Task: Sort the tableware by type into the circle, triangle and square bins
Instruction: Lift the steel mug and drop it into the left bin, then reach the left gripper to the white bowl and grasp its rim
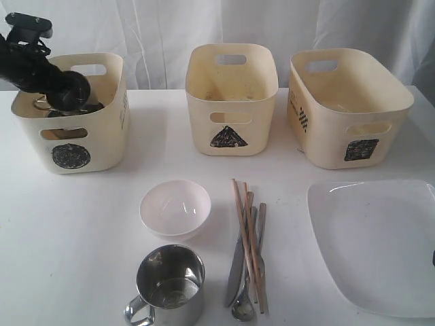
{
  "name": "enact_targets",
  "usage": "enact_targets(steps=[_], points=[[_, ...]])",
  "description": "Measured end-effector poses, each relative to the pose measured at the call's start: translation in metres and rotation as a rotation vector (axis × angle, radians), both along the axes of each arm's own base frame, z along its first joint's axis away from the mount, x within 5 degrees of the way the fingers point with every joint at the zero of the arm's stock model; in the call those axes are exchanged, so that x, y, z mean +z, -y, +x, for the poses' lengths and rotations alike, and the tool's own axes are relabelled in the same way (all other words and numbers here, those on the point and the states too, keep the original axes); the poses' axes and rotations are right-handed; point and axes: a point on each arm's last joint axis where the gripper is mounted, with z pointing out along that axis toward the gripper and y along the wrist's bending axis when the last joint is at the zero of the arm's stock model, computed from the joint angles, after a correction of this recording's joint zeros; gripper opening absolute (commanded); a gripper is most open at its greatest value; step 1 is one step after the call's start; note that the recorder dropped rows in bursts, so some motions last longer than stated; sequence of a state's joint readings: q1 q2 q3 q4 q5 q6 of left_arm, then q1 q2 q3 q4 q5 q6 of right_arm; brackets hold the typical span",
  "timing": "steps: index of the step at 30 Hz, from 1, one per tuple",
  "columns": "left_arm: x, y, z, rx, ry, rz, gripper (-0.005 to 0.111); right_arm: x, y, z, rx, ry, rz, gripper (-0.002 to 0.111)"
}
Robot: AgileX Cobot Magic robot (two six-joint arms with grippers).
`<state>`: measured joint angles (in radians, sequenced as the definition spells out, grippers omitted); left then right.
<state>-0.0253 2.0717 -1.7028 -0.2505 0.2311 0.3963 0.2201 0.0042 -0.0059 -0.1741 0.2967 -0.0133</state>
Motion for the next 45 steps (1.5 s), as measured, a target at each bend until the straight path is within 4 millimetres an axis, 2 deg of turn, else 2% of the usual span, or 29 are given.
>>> enact_targets(steps=[2, 6, 11, 13, 17, 22, 25, 28, 34, 38, 45], points=[[0.000, 0.001, -0.001, -0.003, -0.017, -0.014, 0.045, 0.000, 0.000, 0.000, 0.000, 0.000, 0.000, 0.000], [0.008, 0.004, -0.008, -0.017, -0.067, -0.044, 0.045, 0.000, 0.000, 0.000, 0.000, 0.000, 0.000, 0.000], [0.044, 0.008, -0.031, -0.062, -0.116, -0.072, 0.045, 0.000, 0.000, 0.000, 0.000, 0.000, 0.000, 0.000], [0.063, 0.012, -0.044, -0.096, -0.119, -0.107, 0.045, 0.000, 0.000, 0.000, 0.000, 0.000, 0.000, 0.000], [0.090, 0.025, -0.075, -0.205, -0.093, -0.228, 0.045, 0.000, 0.000, 0.000, 0.000, 0.000, 0.000, 0.000], [0.101, 0.038, -0.117, -0.335, -0.131, -0.305, 0.045, 0.000, 0.000, 0.000, 0.000, 0.000, 0.000, 0.000], [0.095, 0.052, -0.138, -0.410, -0.175, -0.294, 0.046, 0.000, 0.000, 0.000, 0.000, 0.000, 0.000, 0.000], [0.086, 0.074, -0.154, -0.510, -0.206, -0.265, 0.046, 0.000, 0.000, 0.000, 0.000, 0.000, 0.000, 0.000], [0.063, 0.119, -0.175, -0.692, -0.229, -0.179, 0.063, 0.000, 0.000, 0.000, 0.000, 0.000, 0.000, 0.000], [0.043, 0.135, -0.177, -0.711, -0.234, -0.126, 0.067, 0.000, 0.000, 0.000, 0.000, 0.000, 0.000, 0.000], [0.010, 0.142, -0.163, -0.692, -0.298, -0.109, 0.067, 0.000, 0.000, 0.000, 0.000, 0.000, 0.000, 0.000]])
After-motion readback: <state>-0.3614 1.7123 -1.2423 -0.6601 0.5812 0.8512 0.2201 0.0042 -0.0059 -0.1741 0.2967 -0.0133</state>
